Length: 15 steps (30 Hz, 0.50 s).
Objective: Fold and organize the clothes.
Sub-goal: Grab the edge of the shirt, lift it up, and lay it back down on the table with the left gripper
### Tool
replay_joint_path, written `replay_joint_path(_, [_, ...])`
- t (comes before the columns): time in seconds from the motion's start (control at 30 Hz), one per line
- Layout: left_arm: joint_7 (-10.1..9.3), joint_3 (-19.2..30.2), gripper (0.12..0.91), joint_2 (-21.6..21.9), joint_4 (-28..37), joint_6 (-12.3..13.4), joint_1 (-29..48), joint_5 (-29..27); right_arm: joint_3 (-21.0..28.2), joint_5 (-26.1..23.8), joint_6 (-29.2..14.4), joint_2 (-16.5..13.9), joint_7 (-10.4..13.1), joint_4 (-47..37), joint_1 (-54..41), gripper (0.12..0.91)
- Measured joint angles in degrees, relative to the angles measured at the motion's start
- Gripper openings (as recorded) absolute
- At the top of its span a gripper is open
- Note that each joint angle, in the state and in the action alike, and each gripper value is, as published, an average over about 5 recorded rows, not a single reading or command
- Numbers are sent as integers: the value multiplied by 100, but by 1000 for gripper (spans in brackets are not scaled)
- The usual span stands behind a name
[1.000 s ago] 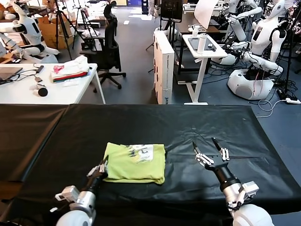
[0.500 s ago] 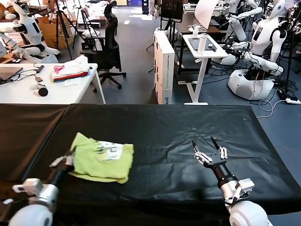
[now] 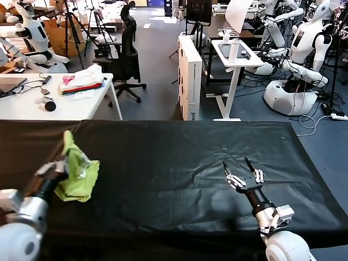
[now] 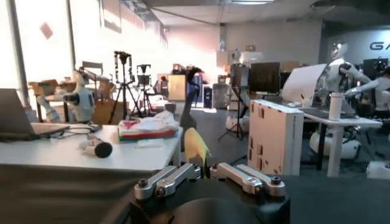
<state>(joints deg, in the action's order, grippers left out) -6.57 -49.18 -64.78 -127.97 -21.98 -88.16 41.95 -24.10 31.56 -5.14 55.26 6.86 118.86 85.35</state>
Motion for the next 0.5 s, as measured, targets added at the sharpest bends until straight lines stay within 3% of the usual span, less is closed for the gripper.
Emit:
replay_joint_path(0.17, [-319,1283,184,-790,151,-131,252,-30,-71,-100,33,-3,10,71,169,907])
replay_joint_path(0.33, [-461,2505,184,-1655,780,-97,695,-96,-70,-260,130,42,12,121,335,907])
replay_joint_path(0.5, [-494,3297,184,-2327,1595,-27,1097,-355,1,-325,419,38,-15,211,399,907])
